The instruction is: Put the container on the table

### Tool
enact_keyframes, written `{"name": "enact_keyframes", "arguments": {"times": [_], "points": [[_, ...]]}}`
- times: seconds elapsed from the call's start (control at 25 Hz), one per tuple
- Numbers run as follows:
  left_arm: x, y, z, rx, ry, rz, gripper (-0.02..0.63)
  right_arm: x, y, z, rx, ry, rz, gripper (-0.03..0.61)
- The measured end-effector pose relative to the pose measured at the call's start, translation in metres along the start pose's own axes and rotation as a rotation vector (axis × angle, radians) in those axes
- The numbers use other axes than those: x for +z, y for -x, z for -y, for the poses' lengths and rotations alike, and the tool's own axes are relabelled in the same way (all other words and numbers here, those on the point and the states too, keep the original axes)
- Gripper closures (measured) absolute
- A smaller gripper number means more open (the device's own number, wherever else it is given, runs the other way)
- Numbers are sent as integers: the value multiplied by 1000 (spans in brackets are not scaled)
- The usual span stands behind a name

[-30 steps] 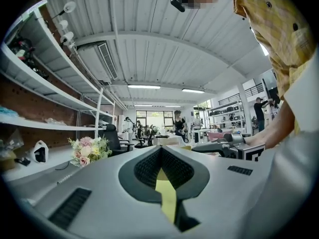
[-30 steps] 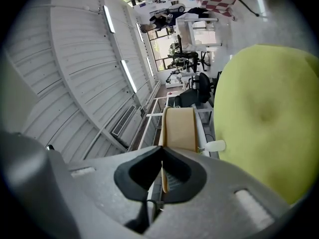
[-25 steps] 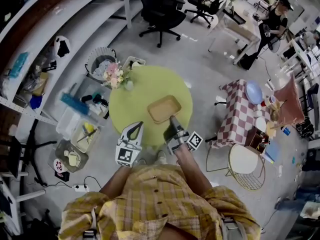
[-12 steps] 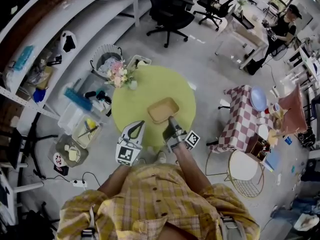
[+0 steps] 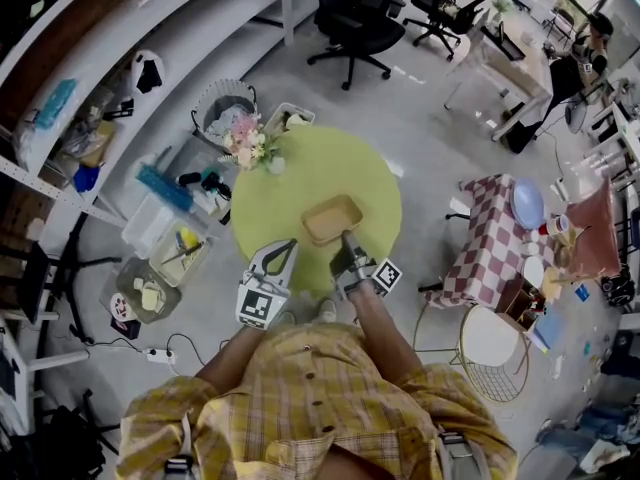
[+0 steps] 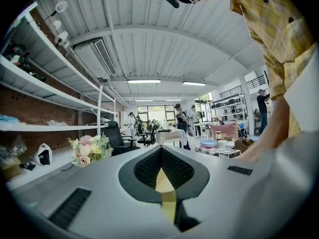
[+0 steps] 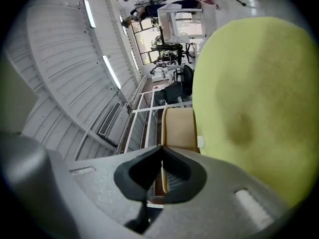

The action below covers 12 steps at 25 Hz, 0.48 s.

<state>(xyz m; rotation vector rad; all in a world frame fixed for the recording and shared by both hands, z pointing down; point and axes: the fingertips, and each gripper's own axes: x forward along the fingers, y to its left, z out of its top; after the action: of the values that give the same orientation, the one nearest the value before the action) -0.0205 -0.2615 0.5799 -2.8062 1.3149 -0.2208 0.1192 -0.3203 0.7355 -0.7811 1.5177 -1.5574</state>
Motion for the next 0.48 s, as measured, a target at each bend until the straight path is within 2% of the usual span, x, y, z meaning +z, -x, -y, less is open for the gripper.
{"name": "enact_keyframes", "arguments": {"times": [0.08,0.2,0.48], "points": [[-2,-1,0,-6,-27,-1,610,3,-3,8,-15,-7,8,575],[-1,-1,1,-2,-9,-2,609,8,-9,16,-25,-17,15,575],[-5,-3,8,-20,-46,-11,611,14,-26,39,-73,-36,8,575]]}}
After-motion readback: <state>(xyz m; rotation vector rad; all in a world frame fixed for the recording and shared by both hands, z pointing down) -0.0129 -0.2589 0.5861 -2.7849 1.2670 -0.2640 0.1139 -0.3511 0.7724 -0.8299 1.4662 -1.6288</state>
